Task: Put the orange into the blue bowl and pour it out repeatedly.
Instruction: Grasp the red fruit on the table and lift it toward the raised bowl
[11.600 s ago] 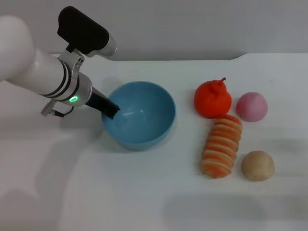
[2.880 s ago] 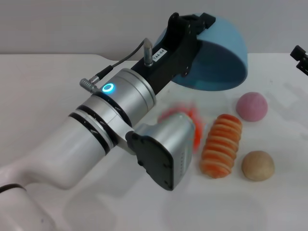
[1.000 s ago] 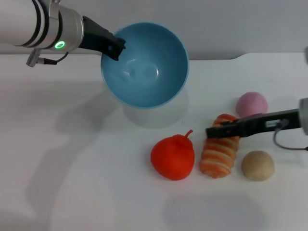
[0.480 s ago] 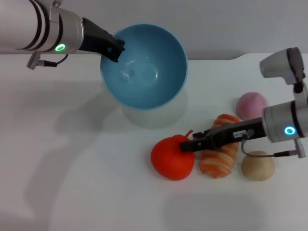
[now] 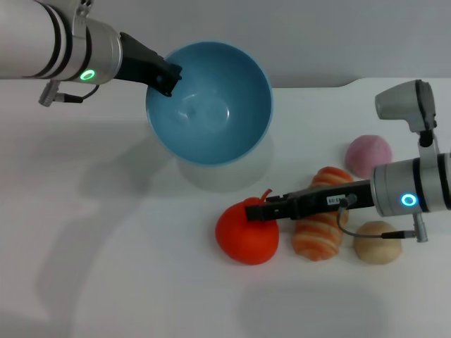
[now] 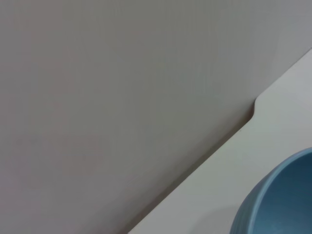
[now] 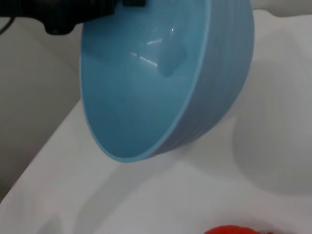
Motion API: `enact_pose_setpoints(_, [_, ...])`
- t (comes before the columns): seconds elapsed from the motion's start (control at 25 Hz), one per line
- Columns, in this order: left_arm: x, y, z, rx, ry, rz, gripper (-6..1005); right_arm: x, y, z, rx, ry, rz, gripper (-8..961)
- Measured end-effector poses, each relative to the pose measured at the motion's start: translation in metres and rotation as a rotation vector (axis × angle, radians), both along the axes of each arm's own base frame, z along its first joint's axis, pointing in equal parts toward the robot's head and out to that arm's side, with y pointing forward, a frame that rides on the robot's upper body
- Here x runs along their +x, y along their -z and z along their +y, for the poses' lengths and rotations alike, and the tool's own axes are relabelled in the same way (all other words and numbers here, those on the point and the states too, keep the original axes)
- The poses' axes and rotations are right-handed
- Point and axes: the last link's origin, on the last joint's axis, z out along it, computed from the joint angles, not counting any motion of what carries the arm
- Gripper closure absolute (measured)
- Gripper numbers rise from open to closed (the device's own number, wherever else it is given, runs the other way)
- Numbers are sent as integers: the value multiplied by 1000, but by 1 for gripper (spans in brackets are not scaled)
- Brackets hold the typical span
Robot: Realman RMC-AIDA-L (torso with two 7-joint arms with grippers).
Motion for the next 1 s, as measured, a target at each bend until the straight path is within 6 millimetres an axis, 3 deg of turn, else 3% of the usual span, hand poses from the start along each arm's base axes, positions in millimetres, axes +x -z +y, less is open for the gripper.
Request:
enact_pose_setpoints(0.72, [-1, 3, -2, -8, 4, 4, 999, 7, 8, -7, -25, -10, -36, 293])
enact_pose_setpoints(1.0, [-1, 4, -3, -10, 3, 5, 999, 5, 8, -7, -20, -51, -36, 558])
